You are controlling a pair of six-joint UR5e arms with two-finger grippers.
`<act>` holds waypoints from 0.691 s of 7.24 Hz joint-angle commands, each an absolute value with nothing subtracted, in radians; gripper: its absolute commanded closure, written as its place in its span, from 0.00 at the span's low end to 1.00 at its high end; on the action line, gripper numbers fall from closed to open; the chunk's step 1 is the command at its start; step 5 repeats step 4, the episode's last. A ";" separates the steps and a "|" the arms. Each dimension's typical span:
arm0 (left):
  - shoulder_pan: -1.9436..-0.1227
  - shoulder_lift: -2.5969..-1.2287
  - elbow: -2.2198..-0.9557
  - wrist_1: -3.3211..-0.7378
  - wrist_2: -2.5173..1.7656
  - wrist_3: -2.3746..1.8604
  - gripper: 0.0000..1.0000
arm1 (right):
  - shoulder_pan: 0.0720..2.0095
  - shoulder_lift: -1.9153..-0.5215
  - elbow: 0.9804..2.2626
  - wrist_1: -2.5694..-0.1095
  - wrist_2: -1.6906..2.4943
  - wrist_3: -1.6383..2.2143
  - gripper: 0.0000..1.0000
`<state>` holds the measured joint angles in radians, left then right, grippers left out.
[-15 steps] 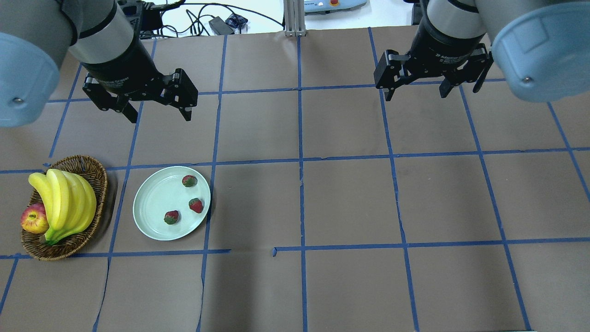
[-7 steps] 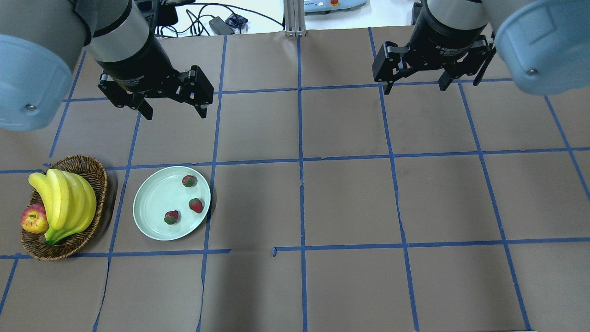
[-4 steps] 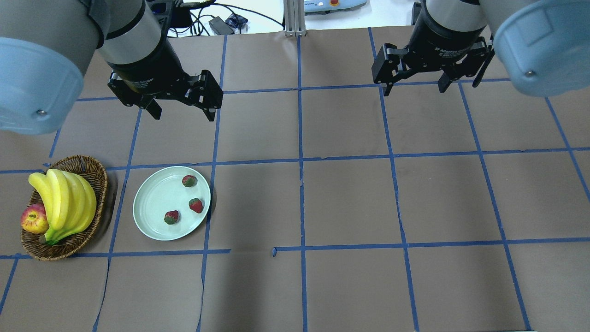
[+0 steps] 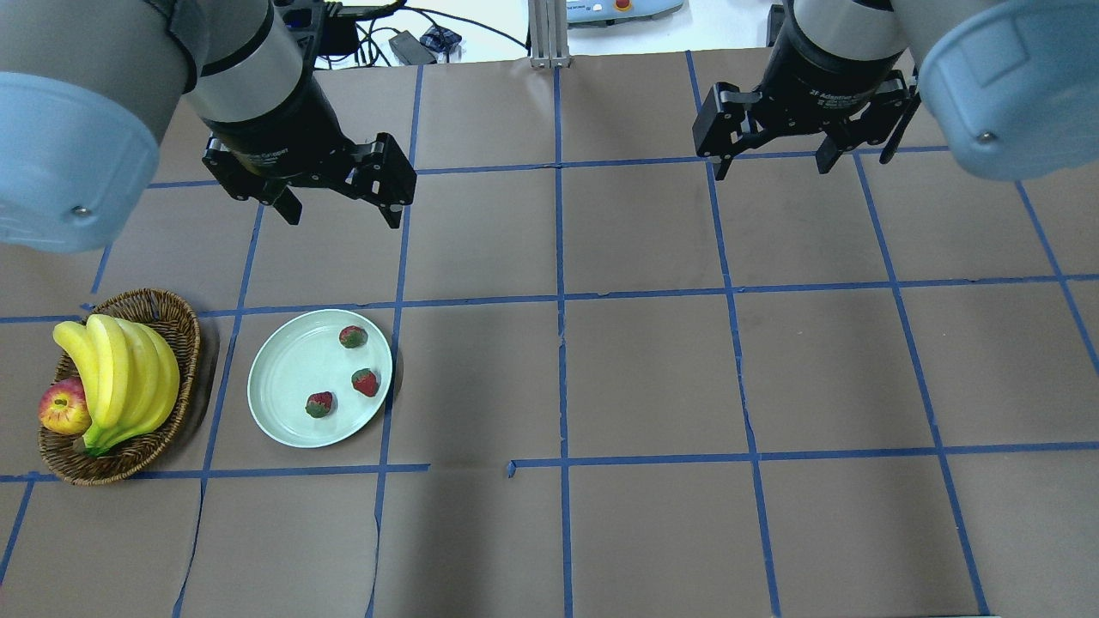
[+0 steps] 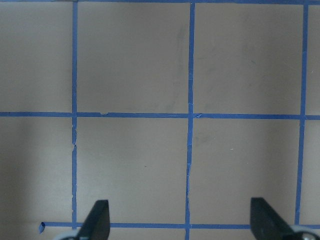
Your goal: Collect all strawberries into plate
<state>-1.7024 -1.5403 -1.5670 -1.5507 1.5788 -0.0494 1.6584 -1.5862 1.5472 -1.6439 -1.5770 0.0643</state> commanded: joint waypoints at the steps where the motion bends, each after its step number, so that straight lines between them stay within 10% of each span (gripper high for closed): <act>1: -1.703 -1.536 -1.569 -1.551 1.582 -0.049 0.00 | 1.658 -1.586 1.546 -1.646 -1.577 0.064 0.00; 5: -1.701 -1.532 -1.572 -1.551 1.582 -0.049 0.00 | 1.660 -1.586 1.546 -1.646 -1.577 0.064 0.00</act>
